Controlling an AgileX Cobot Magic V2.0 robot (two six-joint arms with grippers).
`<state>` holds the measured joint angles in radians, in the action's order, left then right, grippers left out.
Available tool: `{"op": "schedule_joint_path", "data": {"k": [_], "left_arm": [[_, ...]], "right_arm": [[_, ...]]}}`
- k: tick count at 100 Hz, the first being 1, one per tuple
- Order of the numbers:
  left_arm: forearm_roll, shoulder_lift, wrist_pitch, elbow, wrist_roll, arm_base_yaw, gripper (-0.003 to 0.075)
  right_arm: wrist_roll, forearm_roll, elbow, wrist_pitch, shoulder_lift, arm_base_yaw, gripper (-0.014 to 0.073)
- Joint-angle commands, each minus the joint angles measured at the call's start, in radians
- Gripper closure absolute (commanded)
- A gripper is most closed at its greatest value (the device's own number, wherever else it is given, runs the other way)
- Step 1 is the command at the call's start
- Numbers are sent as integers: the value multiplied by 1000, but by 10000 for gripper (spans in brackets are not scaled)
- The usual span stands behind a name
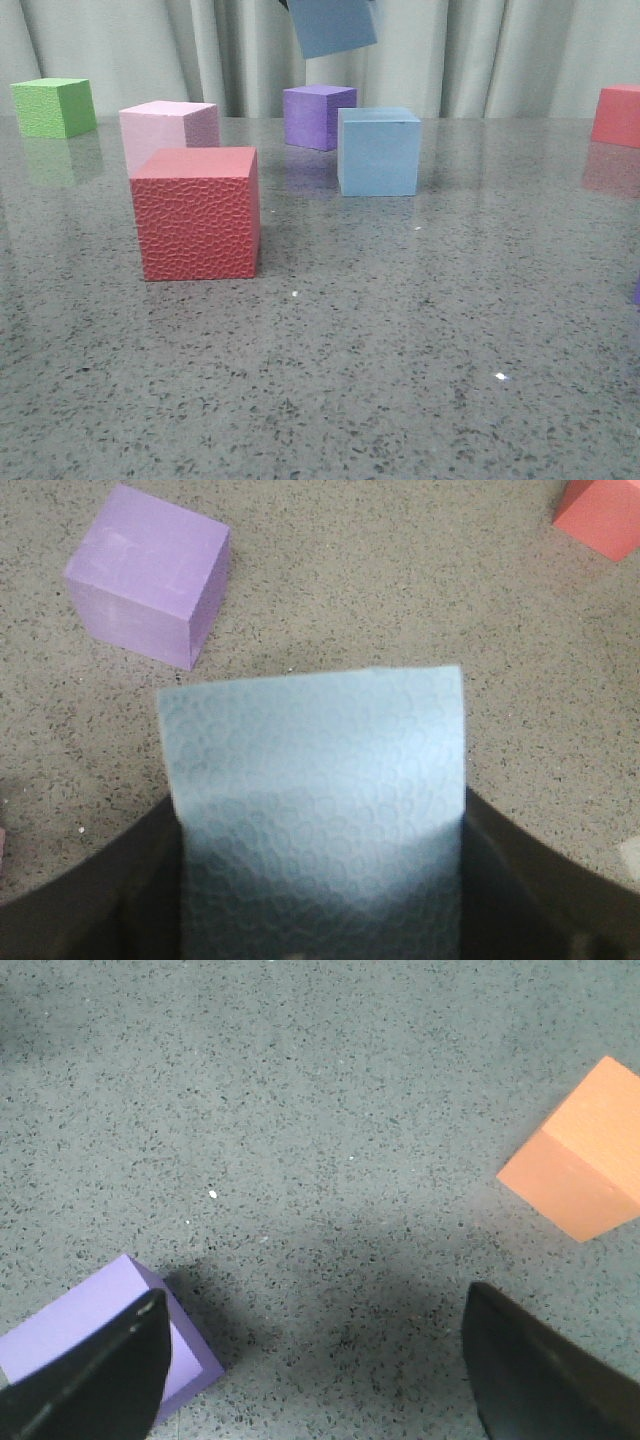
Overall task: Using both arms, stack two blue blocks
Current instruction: 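Carry the held light-blue cube over the placed light-blue cube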
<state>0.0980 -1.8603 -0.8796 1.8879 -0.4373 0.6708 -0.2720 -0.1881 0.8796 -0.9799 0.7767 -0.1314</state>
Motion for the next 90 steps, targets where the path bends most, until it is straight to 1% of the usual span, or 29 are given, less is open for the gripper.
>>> {"op": "schedule_joint_path", "data": {"k": [1, 44, 60, 75, 90], "left_arm": [[-2, 50, 54, 35, -10, 9, 491], [-24, 45, 54, 35, -10, 9, 491], [-17, 45, 54, 35, -72, 19, 491], [47, 43, 46, 35, -130, 46, 491], [167, 43, 25, 35, -228, 84, 491]], "right_arm": [[5, -12, 23, 54, -10, 0, 3], [5, -12, 23, 55, -10, 0, 3], [5, -12, 23, 56, -10, 0, 3], [5, -12, 23, 56, -10, 0, 3], [5, -12, 23, 56, -10, 0, 3]]}}
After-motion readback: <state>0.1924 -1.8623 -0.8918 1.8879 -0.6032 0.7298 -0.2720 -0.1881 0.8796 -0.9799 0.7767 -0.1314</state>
